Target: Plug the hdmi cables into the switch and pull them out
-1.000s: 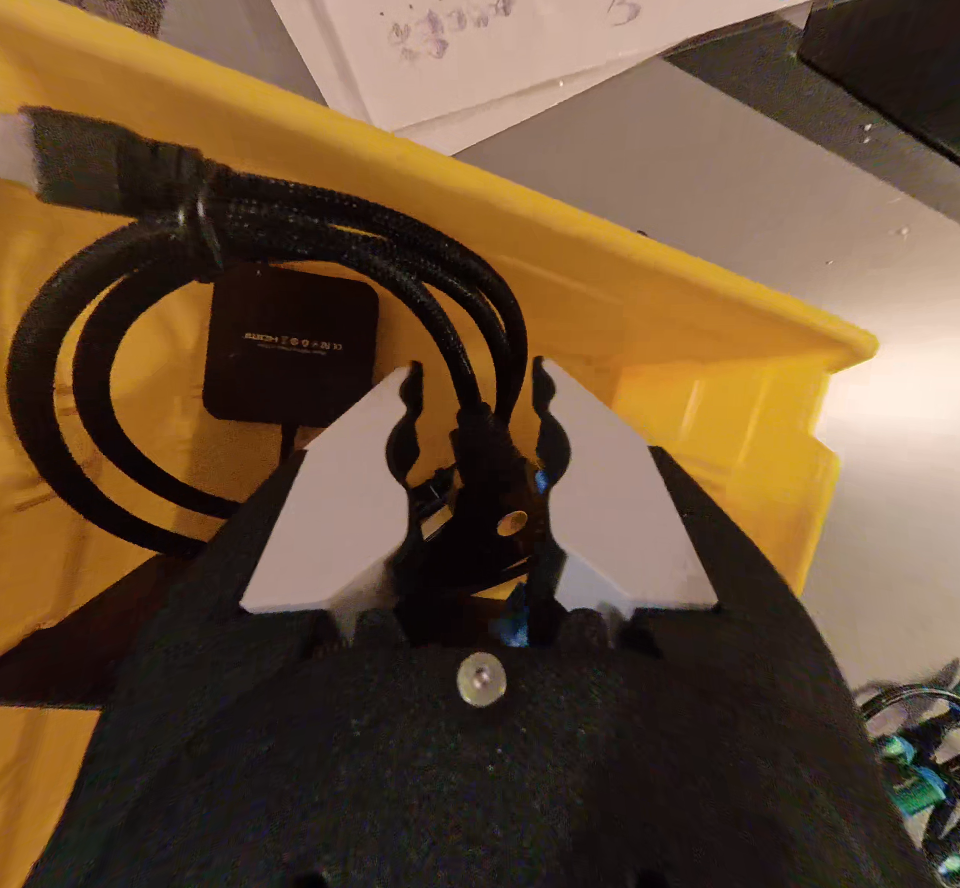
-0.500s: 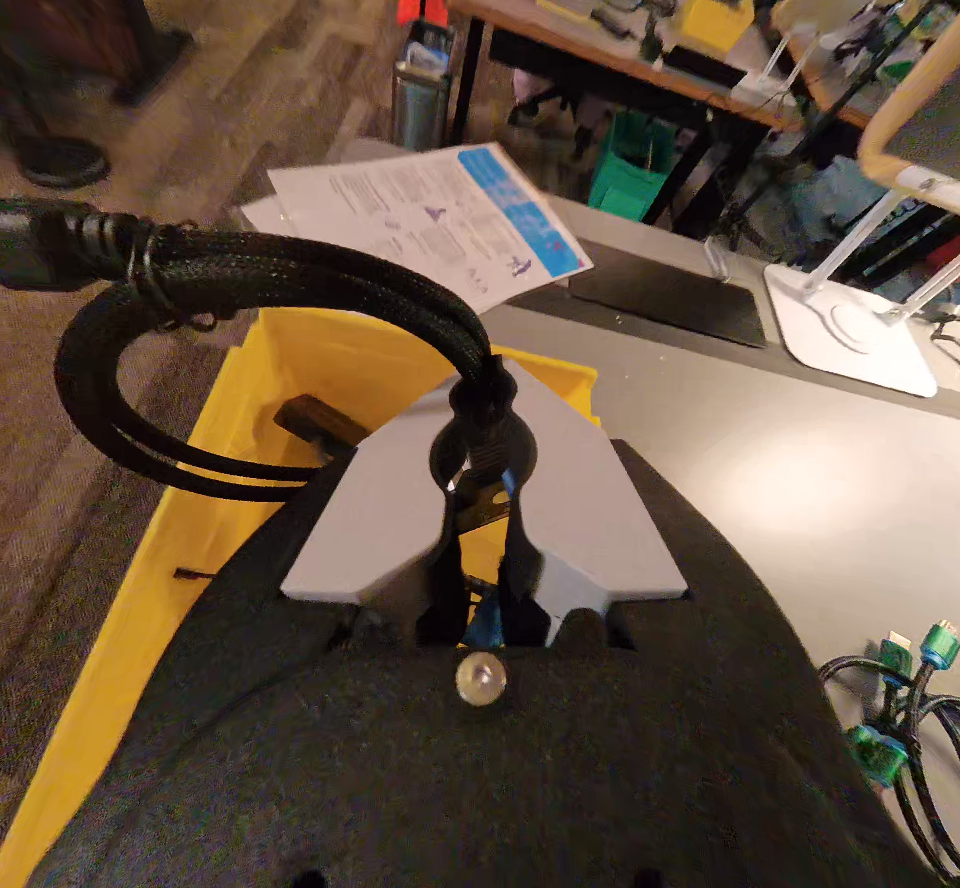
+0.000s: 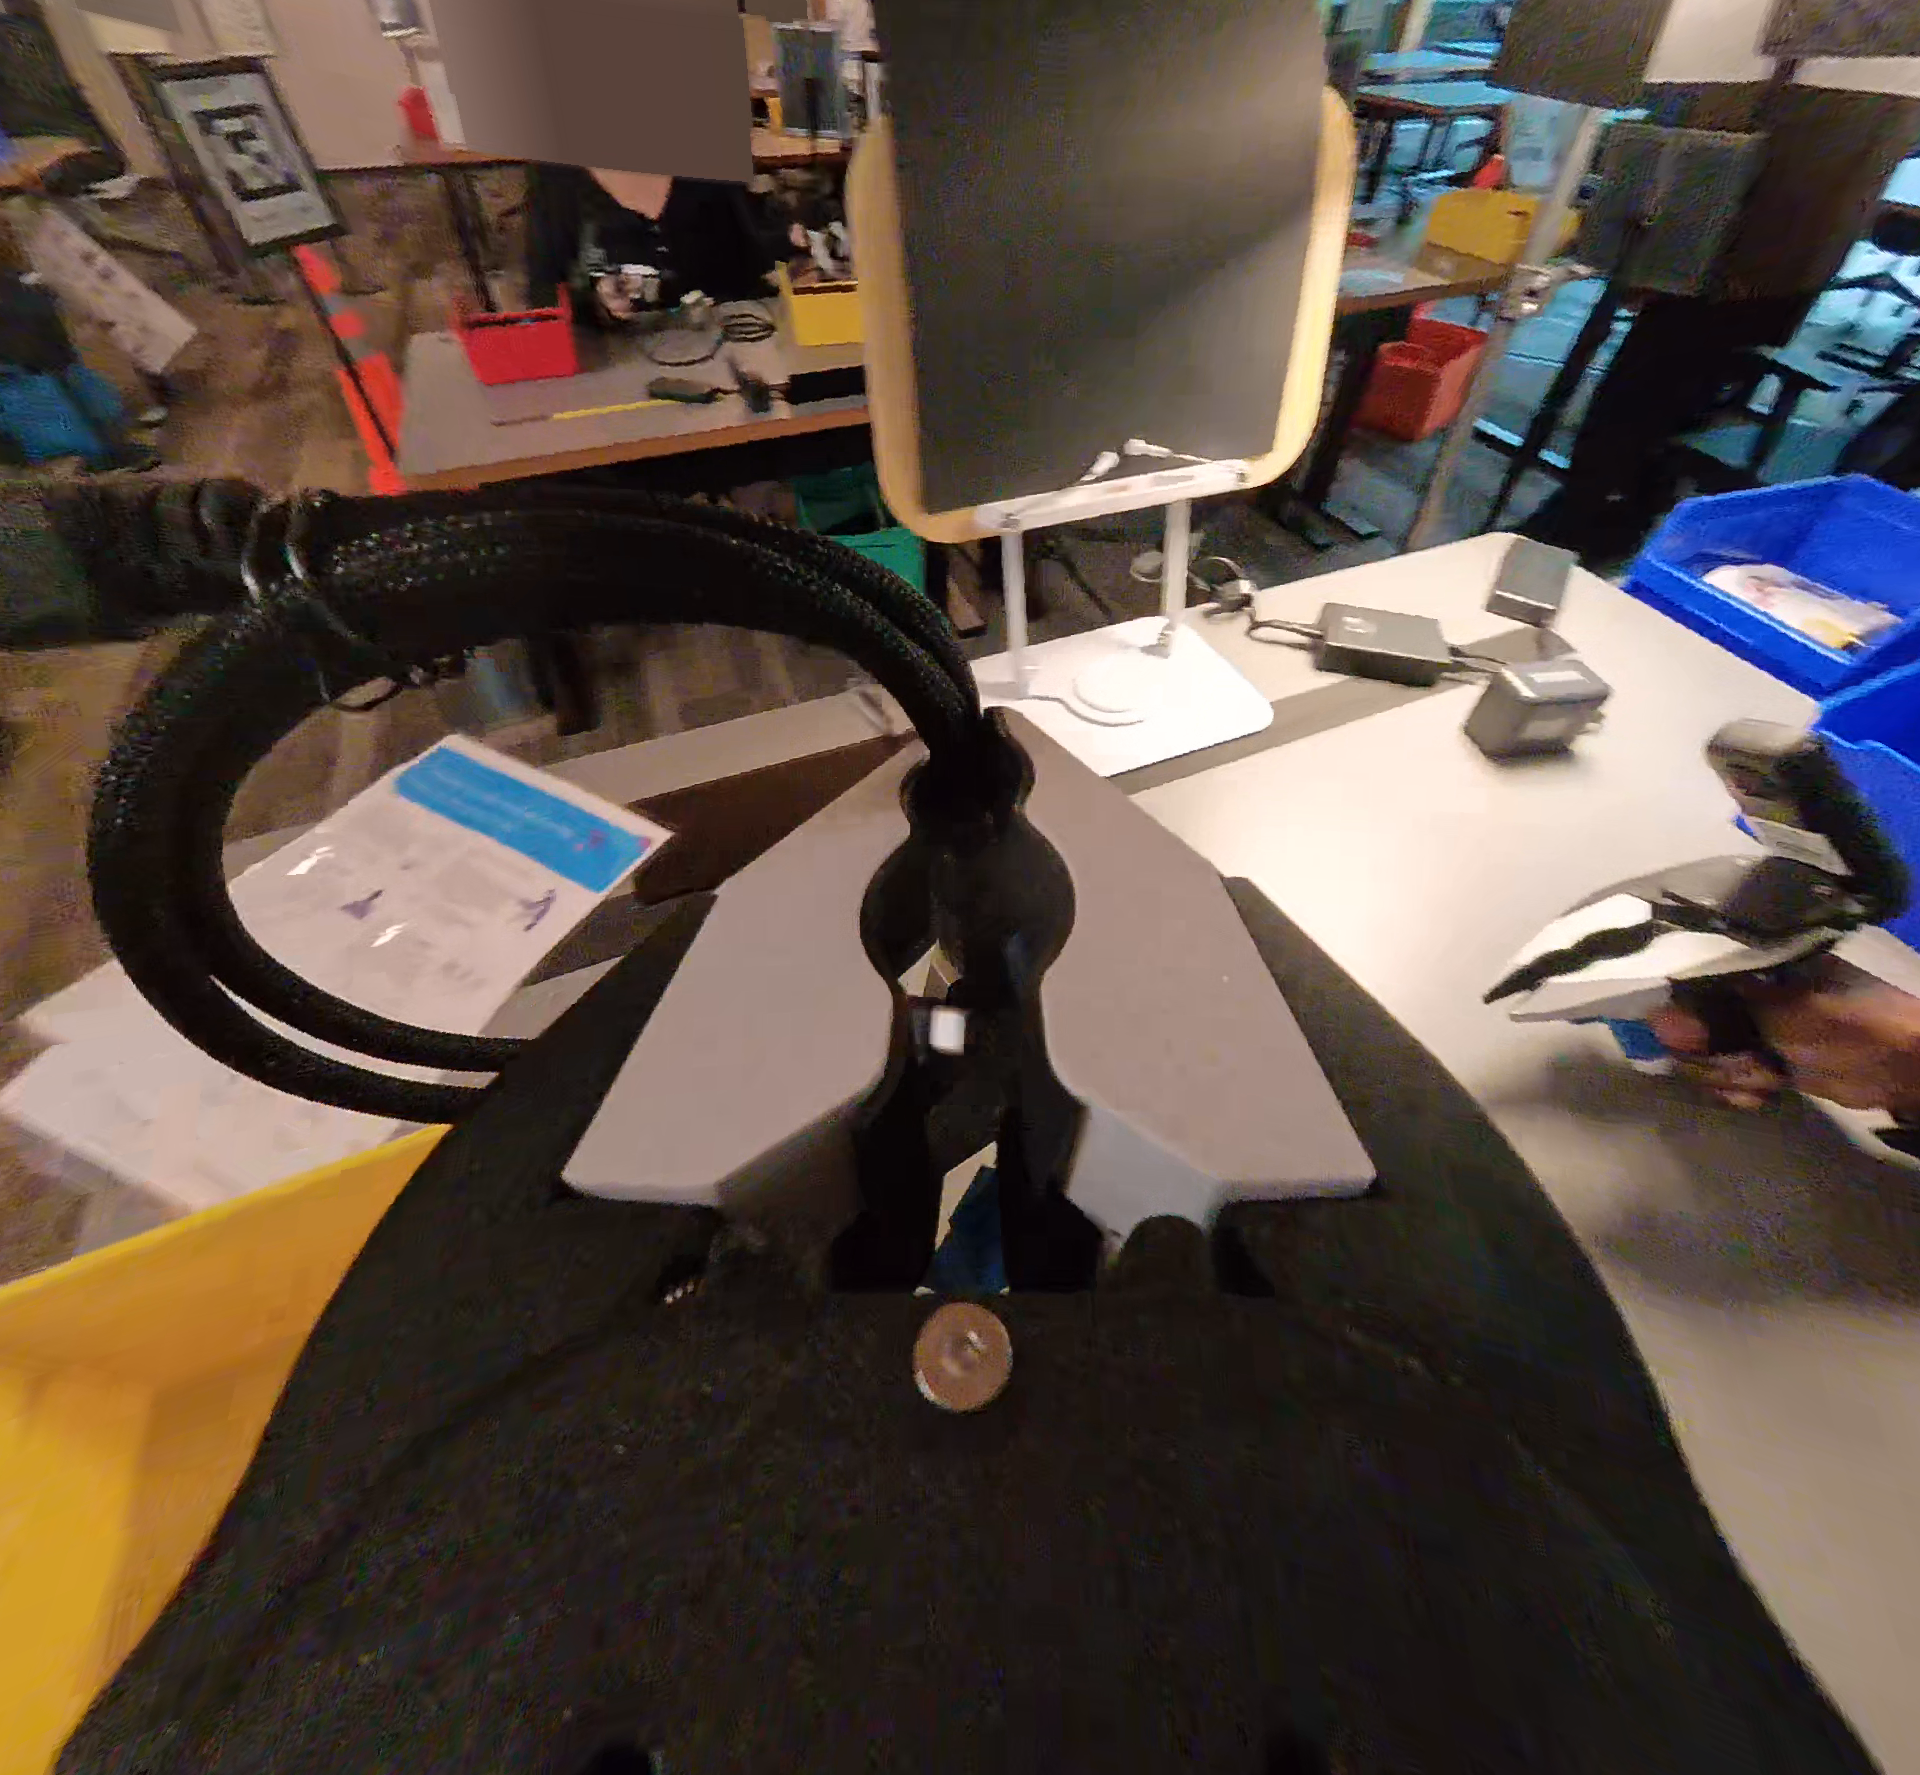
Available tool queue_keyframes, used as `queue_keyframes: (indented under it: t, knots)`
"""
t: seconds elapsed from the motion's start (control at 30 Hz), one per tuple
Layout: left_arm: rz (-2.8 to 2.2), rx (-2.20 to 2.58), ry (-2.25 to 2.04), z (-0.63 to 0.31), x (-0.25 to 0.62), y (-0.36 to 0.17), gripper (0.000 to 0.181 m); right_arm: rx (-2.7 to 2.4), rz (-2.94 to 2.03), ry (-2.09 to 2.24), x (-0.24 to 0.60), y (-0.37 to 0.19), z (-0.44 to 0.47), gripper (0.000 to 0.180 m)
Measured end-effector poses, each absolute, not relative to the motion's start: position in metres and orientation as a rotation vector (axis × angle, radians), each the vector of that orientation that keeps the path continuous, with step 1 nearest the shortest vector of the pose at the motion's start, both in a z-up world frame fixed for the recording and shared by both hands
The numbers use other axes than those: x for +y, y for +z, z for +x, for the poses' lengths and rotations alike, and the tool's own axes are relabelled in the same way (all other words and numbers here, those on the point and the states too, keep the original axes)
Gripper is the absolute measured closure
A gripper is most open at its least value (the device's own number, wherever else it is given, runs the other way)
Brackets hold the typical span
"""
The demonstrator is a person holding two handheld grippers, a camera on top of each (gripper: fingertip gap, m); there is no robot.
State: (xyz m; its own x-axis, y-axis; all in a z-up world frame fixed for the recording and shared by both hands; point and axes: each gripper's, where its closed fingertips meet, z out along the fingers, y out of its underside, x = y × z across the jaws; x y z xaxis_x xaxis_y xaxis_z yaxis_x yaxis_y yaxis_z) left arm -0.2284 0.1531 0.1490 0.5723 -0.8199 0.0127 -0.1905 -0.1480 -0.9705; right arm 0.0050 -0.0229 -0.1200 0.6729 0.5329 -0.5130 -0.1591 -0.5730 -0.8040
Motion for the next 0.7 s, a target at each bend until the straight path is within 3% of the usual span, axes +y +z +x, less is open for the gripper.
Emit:
queue_keyframes:
  t: [0.43,0.7]
  knots:
    - [-1.787,1.349,-0.992,-0.009,0.053,0.039,0.176,-0.212,-1.826,0.981,-0.020,-0.098,0.029,0.154]
    - [-1.960,1.487,-1.013,0.077,0.032,-0.053,0.175,-0.149,-1.609,0.904,-0.025,-0.053,0.080,0.146]
